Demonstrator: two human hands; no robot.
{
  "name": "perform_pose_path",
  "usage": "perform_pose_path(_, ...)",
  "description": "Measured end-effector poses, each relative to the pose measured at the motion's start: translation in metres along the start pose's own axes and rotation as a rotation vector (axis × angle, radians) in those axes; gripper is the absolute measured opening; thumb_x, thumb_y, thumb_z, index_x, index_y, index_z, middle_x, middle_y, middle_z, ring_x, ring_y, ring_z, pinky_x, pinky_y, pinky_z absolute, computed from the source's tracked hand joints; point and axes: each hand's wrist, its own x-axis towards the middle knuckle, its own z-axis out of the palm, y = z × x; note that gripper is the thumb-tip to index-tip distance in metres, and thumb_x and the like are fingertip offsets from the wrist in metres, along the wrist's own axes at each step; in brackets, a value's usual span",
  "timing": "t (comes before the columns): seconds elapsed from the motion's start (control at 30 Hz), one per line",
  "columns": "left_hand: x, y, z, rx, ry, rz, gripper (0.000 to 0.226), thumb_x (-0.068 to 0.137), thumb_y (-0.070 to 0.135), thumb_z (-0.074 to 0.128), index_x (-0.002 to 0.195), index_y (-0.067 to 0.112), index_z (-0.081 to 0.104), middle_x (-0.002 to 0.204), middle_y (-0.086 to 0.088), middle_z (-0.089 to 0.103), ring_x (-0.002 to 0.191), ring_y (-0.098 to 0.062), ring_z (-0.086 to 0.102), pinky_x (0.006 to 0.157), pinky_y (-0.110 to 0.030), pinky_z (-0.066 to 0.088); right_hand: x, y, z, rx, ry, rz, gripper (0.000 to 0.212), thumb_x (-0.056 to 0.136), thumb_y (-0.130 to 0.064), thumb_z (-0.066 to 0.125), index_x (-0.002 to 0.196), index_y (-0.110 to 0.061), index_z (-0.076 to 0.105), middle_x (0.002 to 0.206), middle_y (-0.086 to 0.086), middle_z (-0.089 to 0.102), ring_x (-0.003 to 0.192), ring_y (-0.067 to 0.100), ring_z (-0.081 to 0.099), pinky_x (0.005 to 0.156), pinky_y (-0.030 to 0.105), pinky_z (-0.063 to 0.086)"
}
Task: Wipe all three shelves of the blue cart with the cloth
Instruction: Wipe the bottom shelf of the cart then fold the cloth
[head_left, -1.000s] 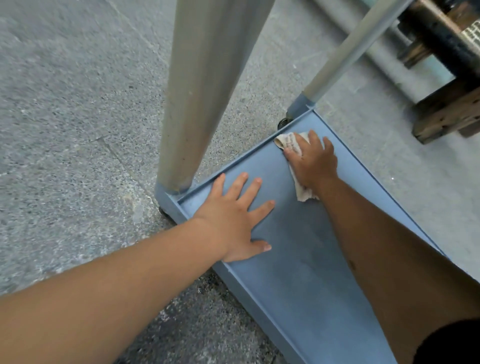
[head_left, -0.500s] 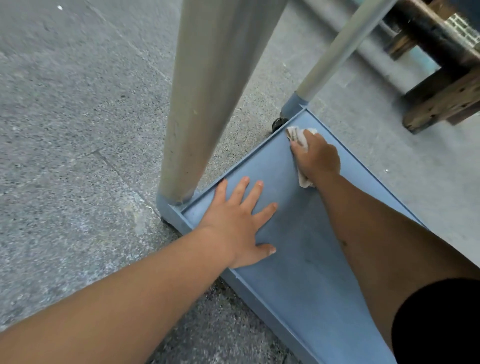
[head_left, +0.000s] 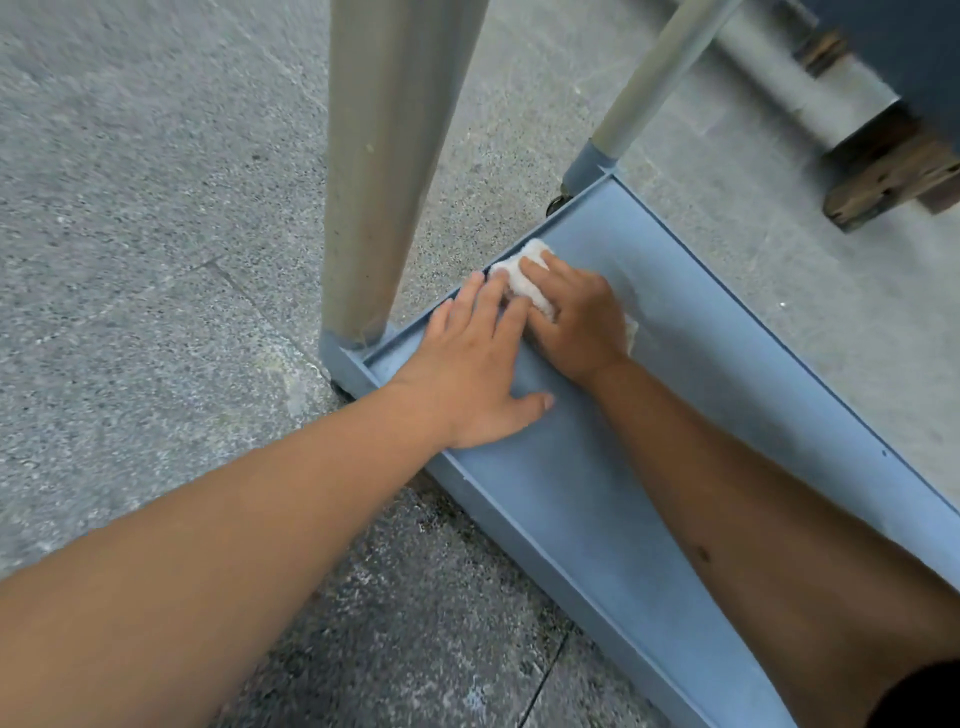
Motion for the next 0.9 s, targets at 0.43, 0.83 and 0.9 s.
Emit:
perform_pose_path(0.43, -0.012, -0.007, -0.034, -0.317, 0.279, -0.110, 0.060, 0.081, 0.056, 0.047, 0.128, 0.019, 0.054, 0.130, -0.001, 0.057, 0.122, -0.024, 0.051, 0.098, -0.041, 0.041, -0.054, -0.097, -0.006, 0.390, 0.007, -0.276, 0.035, 0.068, -0.029, 0.069, 0.096, -0.010, 0.064, 0.086, 0.007, 0.067, 0.077, 0.015, 0.053, 0.067, 0.020, 0.031)
perform_pose_path(0.83, -0.008, -0.016, -0.019, -0.211, 0.336, -0.086, 0.059, 0.080, 0.060, 0.049, 0.120, 0.016, 0.048, 0.114, -0.003, 0.053, 0.112, -0.025, 0.047, 0.090, -0.033, 0.032, -0.015, -0.029, 0.003, -0.134, -0.026, -0.300, 0.048, 0.087, -0.046, 0.061, 0.131, -0.029, 0.060, 0.139, 0.007, 0.053, 0.109, 0.033, 0.054, 0.078, 0.041, 0.047)
perform_pose_path(0.9, -0.007, -0.016, -0.017, -0.115, 0.304, -0.066, 0.062, 0.079, 0.064, 0.045, 0.120, 0.018, 0.045, 0.120, -0.002, 0.049, 0.121, -0.026, 0.043, 0.099, -0.038, 0.033, -0.009, -0.019, 0.006, -0.118, 0.044, -0.313, 0.045, 0.085, -0.041, 0.061, 0.127, -0.025, 0.064, 0.125, 0.011, 0.060, 0.097, 0.035, 0.057, 0.067, 0.041, 0.050)
